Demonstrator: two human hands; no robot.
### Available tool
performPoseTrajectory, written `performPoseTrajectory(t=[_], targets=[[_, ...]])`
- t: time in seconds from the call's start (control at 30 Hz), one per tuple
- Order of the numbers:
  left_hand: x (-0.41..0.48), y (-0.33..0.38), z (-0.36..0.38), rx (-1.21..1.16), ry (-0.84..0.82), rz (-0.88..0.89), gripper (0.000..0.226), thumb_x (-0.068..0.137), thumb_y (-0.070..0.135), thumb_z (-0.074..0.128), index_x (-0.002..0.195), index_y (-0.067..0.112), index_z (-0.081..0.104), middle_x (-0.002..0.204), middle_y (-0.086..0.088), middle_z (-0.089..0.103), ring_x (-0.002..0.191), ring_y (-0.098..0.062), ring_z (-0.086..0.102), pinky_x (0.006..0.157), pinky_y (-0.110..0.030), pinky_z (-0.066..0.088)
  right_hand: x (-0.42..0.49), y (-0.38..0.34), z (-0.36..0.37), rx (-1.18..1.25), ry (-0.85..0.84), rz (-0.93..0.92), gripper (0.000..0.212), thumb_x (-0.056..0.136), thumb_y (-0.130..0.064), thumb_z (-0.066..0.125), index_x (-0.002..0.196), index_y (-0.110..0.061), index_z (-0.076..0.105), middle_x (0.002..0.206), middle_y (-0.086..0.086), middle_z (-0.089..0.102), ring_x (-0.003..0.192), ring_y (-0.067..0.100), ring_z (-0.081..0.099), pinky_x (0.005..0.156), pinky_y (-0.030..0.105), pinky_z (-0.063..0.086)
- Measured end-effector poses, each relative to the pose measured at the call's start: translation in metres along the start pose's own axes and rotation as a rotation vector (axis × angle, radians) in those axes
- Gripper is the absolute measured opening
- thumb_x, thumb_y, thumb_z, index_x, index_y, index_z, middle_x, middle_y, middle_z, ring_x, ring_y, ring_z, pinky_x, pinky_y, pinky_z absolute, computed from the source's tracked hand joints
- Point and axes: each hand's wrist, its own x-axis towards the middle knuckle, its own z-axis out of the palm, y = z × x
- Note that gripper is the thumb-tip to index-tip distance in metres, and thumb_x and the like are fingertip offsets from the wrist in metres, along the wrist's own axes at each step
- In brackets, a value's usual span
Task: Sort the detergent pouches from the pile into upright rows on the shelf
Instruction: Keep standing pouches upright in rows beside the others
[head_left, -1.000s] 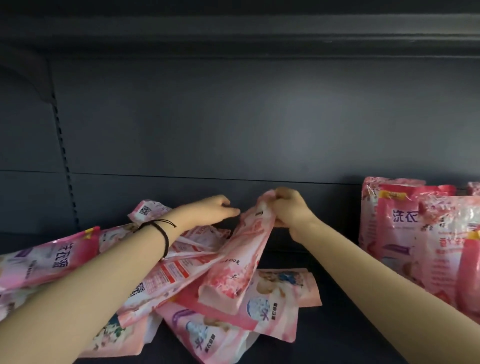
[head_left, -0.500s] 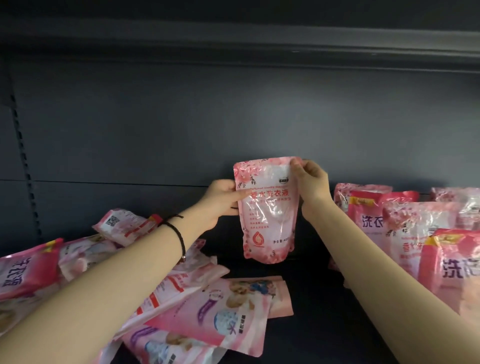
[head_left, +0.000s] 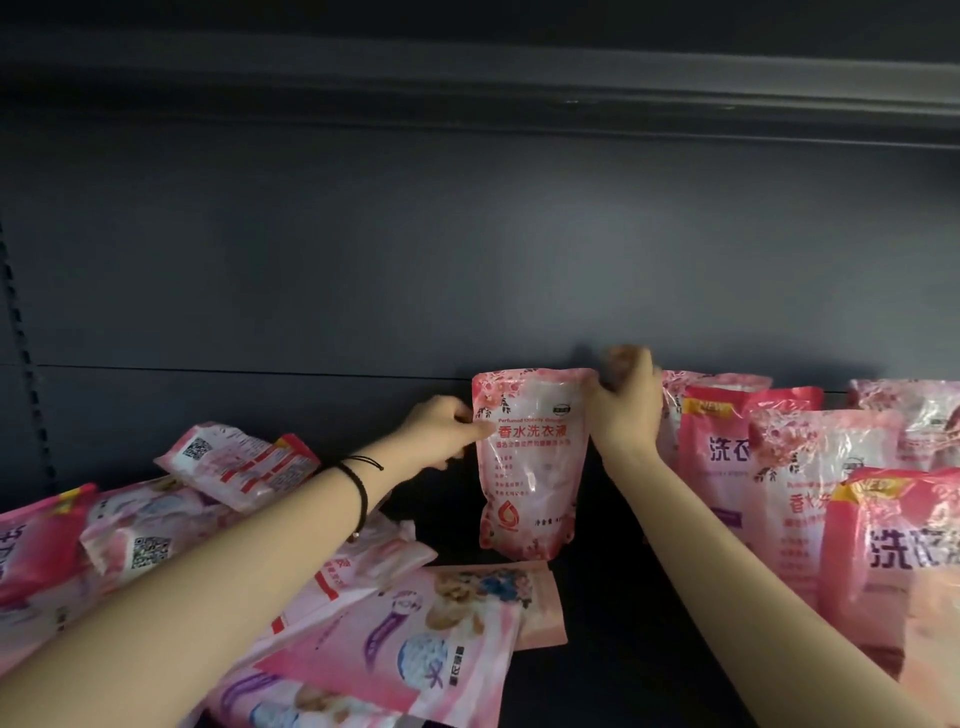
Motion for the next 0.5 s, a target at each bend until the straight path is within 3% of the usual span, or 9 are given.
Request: performPoseTrajectory(t=[0.1,0.23,0.3,0.4,0.5], targets=[[-0.006,-0.005,-0.017,0.362,-0.107,0.023,0.037,0.086,0.051,0.062,0.094,0.015,0.065,0.094,-0.005,0.072,0.075,-0.016,0.063,0.055,-0.027,0.049,-0.004,-0.022,-0.009,-0.149,-0.039,-0.359,0.026,0.082,-0.001,0.061,0.106,-0.011,0.060,0.113,0.005,0.050,0.086,0.015,0.053,0.076,0.031,0.046],[-0.025,-0.012,-0.036,0.618,-0.333,0.134,0.030,0.086,0.049,0.063,0.098,0.022,0.068,0.094,0.010,0.066,0.086,-0.009,0.061,0.073,-0.024,0.049,-0.013,-0.045,-0.012,-0.376,-0.574,-0.569,0.009,0.086,-0.013,0.064,0.095,-0.012,0.066,0.101,-0.001,0.061,0.086,0.016,0.060,0.080,0.032,0.051],[-0.039,-0.014,-0.043,0.660,-0.429,0.184,0.028,0.087,0.049,0.062,0.101,0.025,0.067,0.090,0.019,0.061,0.086,-0.006,0.060,0.073,-0.021,0.047,-0.020,-0.048,-0.009,-0.520,-0.867,-0.584,0.010,0.087,-0.019,0.065,0.096,-0.017,0.067,0.093,-0.010,0.062,0.087,0.008,0.058,0.079,0.021,0.048],[-0.060,-0.017,-0.041,0.662,-0.501,0.221,0.039,0.086,0.055,0.059,0.111,0.026,0.067,0.104,0.012,0.068,0.096,-0.006,0.062,0.089,-0.026,0.050,-0.035,-0.046,0.000,-0.629,-1.157,-0.509,0.016,0.087,-0.022,0.065,0.101,-0.018,0.070,0.092,-0.012,0.063,0.086,0.003,0.057,0.073,0.011,0.043],[-0.078,-0.016,-0.027,0.680,-0.504,0.258,0.061,0.081,0.069,0.054,0.125,0.026,0.060,0.122,0.009,0.063,0.107,-0.009,0.060,0.096,-0.032,0.049,-0.049,-0.036,0.019,-0.746,-1.414,-0.412,0.027,0.089,-0.022,0.065,0.113,-0.012,0.067,0.109,-0.001,0.068,0.099,0.012,0.061,0.086,0.020,0.046]])
